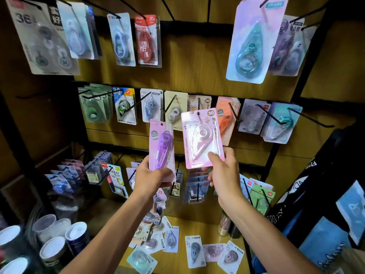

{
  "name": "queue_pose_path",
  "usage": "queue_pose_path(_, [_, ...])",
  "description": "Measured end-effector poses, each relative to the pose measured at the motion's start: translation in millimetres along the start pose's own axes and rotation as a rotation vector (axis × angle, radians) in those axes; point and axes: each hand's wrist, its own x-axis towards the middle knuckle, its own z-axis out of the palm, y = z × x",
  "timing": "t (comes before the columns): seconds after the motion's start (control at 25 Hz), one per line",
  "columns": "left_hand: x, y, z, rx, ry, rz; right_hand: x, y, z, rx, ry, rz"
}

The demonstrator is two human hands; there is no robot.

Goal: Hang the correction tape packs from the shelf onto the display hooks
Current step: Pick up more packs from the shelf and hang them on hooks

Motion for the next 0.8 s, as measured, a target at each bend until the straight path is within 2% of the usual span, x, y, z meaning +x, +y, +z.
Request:
queue_pose_path(0.08, [-1.4, 3.6, 0.4, 0.022, 0.006, 0.026, 14.5, -4.4, 8.1, -0.046, 0.072, -0.054])
queue_pose_path(0.2, [-1.0, 7.6, -4.3, 0.059, 0.030, 0.038, 42.3, -9.6, 22.1, -0.157, 0.155, -0.280])
queue_pose_path(0.28, [0.5, 10.0, -11.2, 0.089, 0.032, 0.044, 67.8, -9.5, 32.5, -0.291, 0.166, -0.314])
queue_pose_path(0.36, [0.7, 13.1, -18.5, 0.113, 0.019, 0.051, 94.3, -10.8, 41.7, -0.367, 0.127, -0.204])
queue_pose_path(0.48, [-1.2, 16.3, -26.8, 0.134, -0.020, 0.047, 113.7, -20.3, 48.4, -0.202, -0.054, 0.098])
queue_pose_path(0.56, [-1.6, 15.2, -28.8, 0.131, -0.052, 0.038, 101.7, -23.2, 47.6, -0.149, -0.113, 0.211])
queue_pose_path(0.68, [-0.6, 10.2, -25.8, 0.103, -0.108, 0.017, 68.3, -11.0, 41.6, -0.020, -0.228, 0.293])
queue_pose_path(0.8, [-5.9, 6.4, -10.8, 0.062, -0.240, 0.021, 34.6, 0.9, 30.2, 0.137, -0.428, 0.223])
